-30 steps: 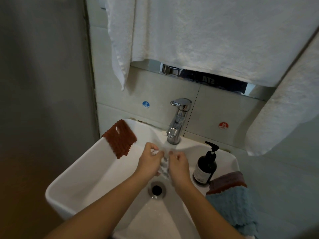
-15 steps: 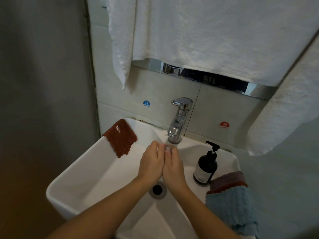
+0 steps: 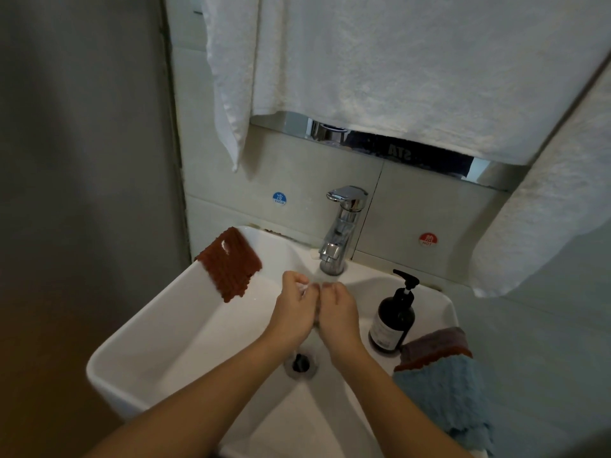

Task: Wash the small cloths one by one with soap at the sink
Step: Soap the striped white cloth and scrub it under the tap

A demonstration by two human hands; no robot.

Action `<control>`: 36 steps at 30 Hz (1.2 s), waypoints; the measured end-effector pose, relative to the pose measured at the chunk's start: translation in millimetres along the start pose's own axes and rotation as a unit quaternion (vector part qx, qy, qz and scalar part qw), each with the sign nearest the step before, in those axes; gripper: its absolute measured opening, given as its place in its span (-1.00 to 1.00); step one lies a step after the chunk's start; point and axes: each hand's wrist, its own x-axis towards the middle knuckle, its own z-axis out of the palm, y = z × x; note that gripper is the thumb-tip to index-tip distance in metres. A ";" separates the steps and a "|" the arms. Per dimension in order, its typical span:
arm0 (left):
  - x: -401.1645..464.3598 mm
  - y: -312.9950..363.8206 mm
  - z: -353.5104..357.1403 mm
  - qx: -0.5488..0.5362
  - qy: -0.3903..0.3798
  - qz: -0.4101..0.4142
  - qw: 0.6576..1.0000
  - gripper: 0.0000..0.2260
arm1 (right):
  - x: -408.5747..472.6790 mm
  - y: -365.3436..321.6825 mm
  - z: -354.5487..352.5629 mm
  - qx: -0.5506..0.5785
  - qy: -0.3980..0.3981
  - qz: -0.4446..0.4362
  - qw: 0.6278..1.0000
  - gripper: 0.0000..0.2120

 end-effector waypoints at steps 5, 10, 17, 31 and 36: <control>-1.2 3.5 -5.9 -0.094 -0.009 0.015 0.995 -0.89 | 4.8 5.3 -15.6 0.060 0.068 0.034 0.995 -0.89; -1.9 -4.1 2.6 0.014 0.038 0.074 0.996 -0.83 | -10.2 -1.4 -1.5 0.094 -0.031 0.005 0.995 -0.72; 0.2 -3.2 -4.9 0.105 0.089 0.108 0.985 -0.70 | -15.5 -2.8 6.4 0.003 -0.062 -0.080 0.995 -0.70; 4.5 -1.8 -4.1 -0.002 0.036 0.006 0.999 -0.83 | -14.0 -2.7 -2.5 0.002 -0.020 -0.084 0.996 -0.81; 7.2 6.1 -12.5 -0.079 -0.022 -0.179 0.980 -0.71 | -7.4 4.9 -12.7 0.014 -0.034 -0.092 0.995 -0.81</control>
